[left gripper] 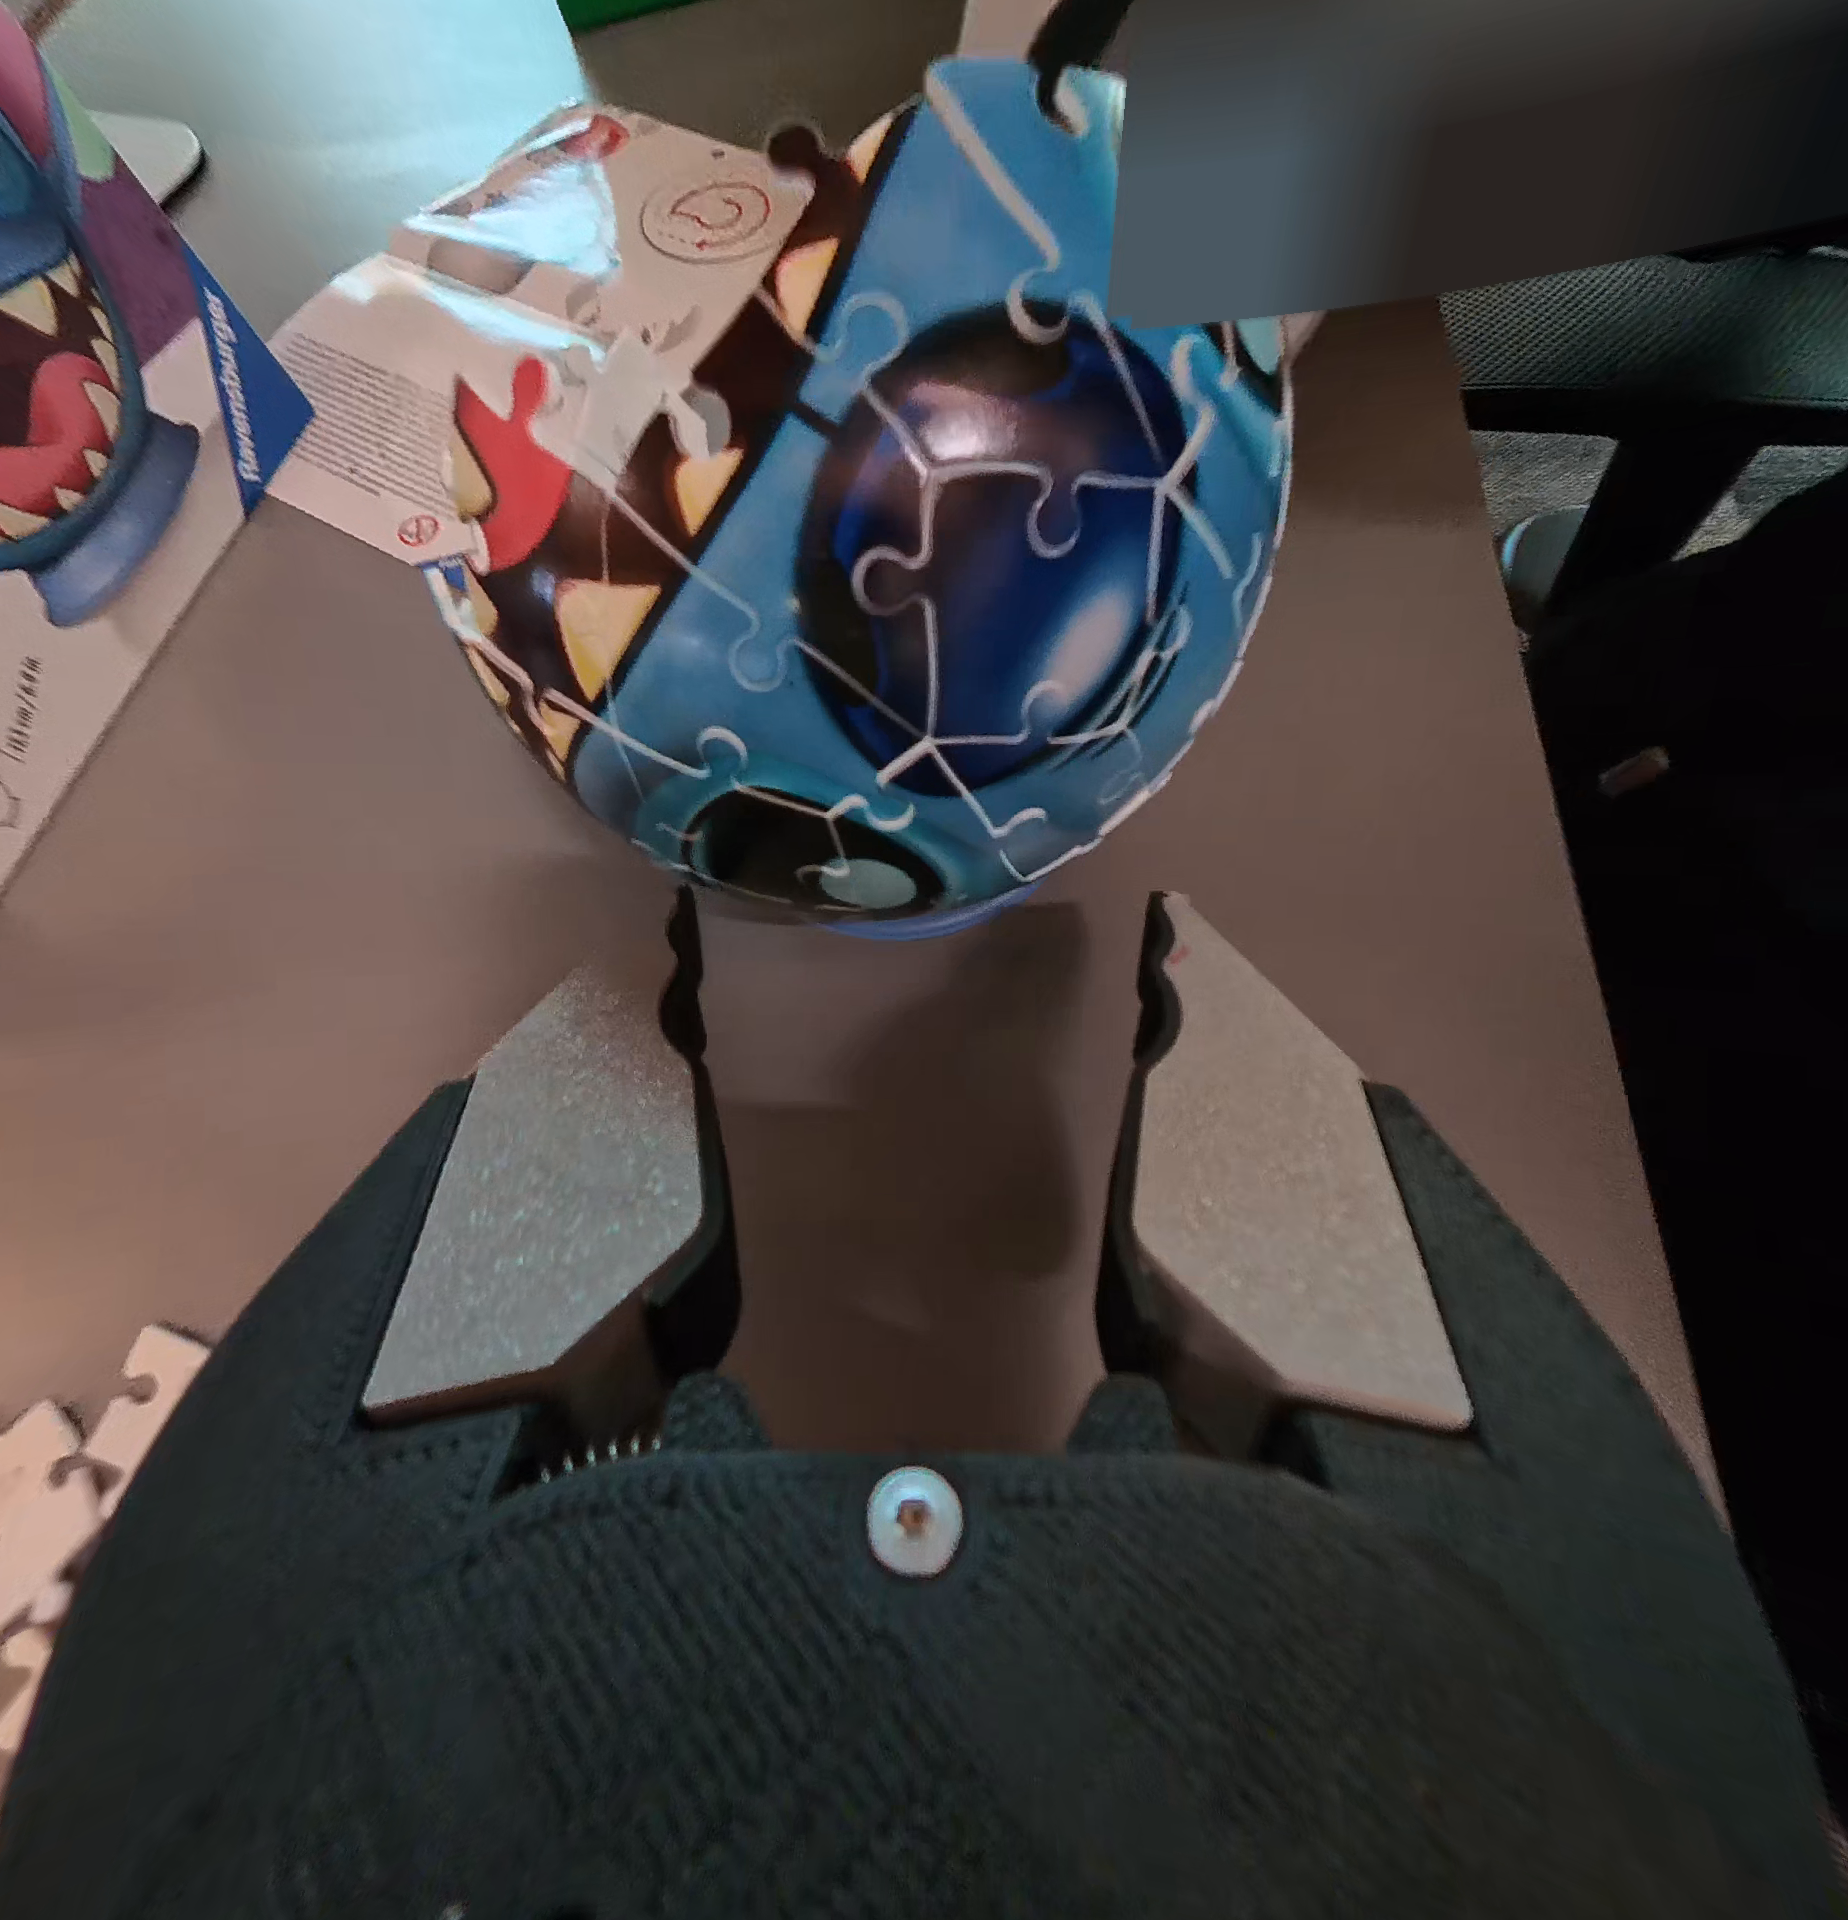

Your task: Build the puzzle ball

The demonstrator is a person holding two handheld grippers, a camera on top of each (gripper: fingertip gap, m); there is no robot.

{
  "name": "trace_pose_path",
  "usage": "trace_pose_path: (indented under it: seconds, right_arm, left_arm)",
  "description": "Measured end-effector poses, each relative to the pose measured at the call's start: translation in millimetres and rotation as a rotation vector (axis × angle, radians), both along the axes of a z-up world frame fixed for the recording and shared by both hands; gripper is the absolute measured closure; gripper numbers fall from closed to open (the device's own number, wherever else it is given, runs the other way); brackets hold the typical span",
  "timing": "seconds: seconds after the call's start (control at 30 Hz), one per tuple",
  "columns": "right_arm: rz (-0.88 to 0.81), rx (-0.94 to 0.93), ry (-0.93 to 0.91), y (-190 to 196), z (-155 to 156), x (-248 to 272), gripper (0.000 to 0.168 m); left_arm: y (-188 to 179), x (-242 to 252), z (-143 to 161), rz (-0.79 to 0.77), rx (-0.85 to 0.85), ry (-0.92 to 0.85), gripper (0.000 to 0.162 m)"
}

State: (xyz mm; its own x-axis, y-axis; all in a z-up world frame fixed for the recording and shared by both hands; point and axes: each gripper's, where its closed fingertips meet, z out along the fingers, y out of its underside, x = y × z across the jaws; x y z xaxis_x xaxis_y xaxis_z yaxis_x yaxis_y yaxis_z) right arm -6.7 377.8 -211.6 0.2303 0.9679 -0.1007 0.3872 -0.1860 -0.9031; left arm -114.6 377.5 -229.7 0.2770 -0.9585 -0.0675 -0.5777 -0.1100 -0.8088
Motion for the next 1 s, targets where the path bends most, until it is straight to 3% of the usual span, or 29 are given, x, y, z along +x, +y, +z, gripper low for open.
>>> trace_pose_path:
  seconds: [0.27,0.47,1.0]
  right_arm:
    - [-0.149,-0.086,0.087,-4,7,-5,0.091]
    - [-0.122,-0.154,0.111,-14,7,-16,0.086]
    - [-0.184,-0.016,-0.007,-4,-3,-29,0.083]
  left_arm:
    - [4,0,2,-0.046,-0.004,0.007,0.076]
    - [9,0,3,-0.077,0.014,0.014,0.064]
    - [18,9,1,-0.203,0.098,0.012,0.057]
